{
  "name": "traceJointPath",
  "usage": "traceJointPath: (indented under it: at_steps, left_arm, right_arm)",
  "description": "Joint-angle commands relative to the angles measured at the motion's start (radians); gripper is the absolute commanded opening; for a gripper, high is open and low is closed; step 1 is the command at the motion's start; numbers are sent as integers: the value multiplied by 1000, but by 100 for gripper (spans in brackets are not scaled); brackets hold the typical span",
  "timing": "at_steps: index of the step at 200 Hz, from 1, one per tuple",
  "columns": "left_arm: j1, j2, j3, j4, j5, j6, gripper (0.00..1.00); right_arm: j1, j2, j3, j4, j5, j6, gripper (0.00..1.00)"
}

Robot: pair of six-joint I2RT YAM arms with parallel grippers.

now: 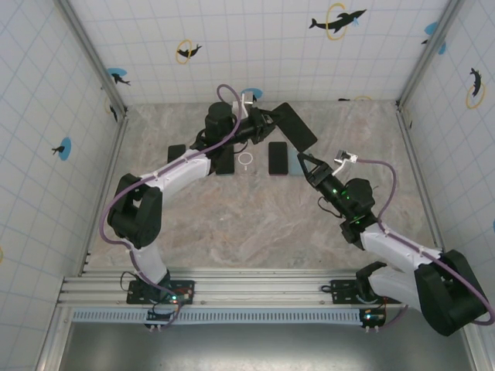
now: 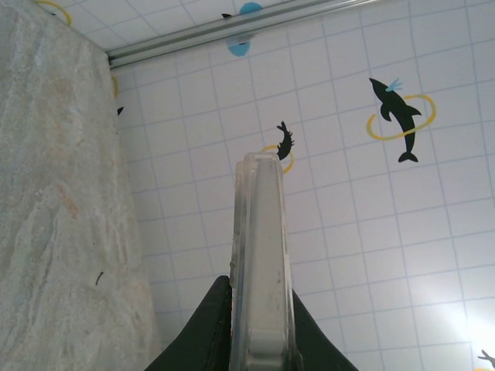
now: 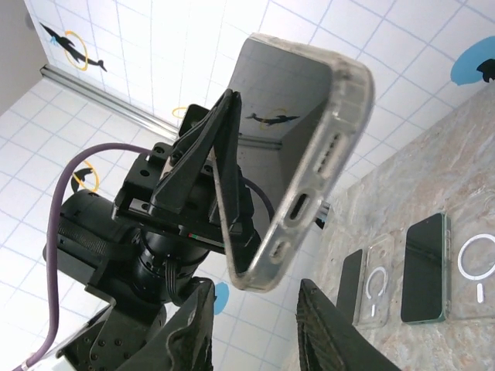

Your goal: Take the phone out of the phone case

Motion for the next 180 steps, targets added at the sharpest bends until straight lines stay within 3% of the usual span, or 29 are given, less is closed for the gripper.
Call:
traceJointPath:
  at_steps: [1,180]
  left_arm:
    - [-3,-60,5,105,10,-40,16]
    - [-3,-37,51,99,31,-30,16]
  right_arm:
    - [3,16,3,103,20,26,30]
    - [-28,121,53,204,-38,77,24]
